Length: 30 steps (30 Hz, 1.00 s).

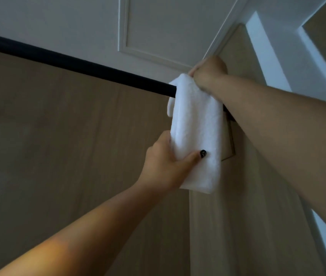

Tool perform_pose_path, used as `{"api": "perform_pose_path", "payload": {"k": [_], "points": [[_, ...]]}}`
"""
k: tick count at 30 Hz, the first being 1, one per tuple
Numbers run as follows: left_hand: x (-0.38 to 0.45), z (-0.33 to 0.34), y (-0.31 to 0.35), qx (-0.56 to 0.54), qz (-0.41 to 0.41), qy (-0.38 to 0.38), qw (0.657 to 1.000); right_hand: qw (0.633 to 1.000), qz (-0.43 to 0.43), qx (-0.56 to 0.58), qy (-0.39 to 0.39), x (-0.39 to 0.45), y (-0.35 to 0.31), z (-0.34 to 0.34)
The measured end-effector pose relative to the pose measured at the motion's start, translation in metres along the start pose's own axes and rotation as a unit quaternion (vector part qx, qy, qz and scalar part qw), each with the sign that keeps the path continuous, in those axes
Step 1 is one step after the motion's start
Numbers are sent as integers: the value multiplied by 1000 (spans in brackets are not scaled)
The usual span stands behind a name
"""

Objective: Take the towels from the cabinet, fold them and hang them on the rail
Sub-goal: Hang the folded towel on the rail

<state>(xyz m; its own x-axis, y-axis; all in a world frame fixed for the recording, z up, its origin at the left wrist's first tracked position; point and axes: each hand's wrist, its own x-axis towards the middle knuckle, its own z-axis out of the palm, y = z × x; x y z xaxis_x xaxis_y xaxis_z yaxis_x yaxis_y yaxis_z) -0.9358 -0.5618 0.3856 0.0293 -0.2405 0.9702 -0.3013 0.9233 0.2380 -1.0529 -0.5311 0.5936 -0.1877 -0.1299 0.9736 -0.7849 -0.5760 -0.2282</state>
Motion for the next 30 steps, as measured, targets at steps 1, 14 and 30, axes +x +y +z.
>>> {"api": "perform_pose_path", "payload": {"k": [1,14,30], "points": [[0,0,-1,-1,4,-2,1000,1000,-12,-17,-21,-2,1,0],[19,3,-7,-121,1,134,984,970,-12,50,-237,-19,-3,-6],[65,3,-3,-145,-50,-60,986,979,-70,38,-189,-35,9,-14]]}}
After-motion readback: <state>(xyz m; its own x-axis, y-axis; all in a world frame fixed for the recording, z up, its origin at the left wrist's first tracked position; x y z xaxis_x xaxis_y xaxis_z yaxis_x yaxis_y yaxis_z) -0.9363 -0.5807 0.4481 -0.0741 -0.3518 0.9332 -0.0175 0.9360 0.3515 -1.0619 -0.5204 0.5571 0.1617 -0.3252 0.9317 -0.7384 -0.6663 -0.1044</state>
